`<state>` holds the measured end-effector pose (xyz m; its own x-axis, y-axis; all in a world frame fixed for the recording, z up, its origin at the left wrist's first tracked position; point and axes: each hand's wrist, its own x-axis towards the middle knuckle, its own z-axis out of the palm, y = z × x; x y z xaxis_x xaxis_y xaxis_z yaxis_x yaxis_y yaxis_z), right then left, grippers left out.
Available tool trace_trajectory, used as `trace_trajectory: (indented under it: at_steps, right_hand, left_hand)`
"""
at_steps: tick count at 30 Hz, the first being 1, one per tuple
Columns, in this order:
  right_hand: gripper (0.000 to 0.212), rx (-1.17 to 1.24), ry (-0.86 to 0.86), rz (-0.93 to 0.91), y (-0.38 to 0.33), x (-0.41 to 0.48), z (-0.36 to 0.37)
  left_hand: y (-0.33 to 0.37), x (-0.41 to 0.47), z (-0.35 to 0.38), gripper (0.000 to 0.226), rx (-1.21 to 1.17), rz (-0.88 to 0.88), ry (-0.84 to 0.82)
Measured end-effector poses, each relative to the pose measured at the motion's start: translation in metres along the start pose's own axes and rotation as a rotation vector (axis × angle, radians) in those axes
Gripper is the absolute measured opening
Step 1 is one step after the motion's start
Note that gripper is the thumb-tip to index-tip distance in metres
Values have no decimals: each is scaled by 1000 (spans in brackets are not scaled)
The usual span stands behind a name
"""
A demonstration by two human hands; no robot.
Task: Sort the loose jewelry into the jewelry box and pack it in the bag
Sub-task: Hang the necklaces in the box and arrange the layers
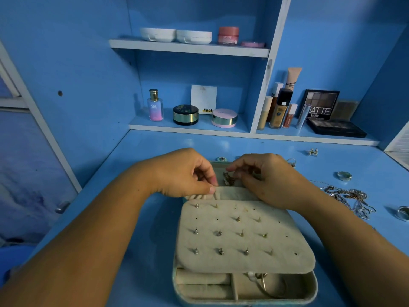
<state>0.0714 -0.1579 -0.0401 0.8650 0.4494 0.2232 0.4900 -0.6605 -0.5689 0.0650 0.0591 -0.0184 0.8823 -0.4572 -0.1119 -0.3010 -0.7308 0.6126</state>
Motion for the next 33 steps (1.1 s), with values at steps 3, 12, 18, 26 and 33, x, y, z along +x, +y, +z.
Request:
trace_trajectory:
  at_steps: [3, 12, 18, 26, 33]
  right_hand:
    - [29, 17, -76, 24, -5, -2, -3]
    - [20, -63, -208, -11, -15, -7, -4]
    - [26, -137, -173, -67, -12, -5, 1]
    - [10, -99, -154, -42, -9, -3, 1]
    - [11, -180, -69, -63, -6, -1, 1]
  left_hand:
    - [0, 1, 0, 14, -3, 13, 32]
    - [-2, 2, 1, 14, -11, 9, 14]
    - [-3, 4, 2, 13, -5, 8, 11]
    - [-4, 4, 2, 12, 44, -2, 32]
    - [-5, 5, 11, 8, 174, -56, 172]
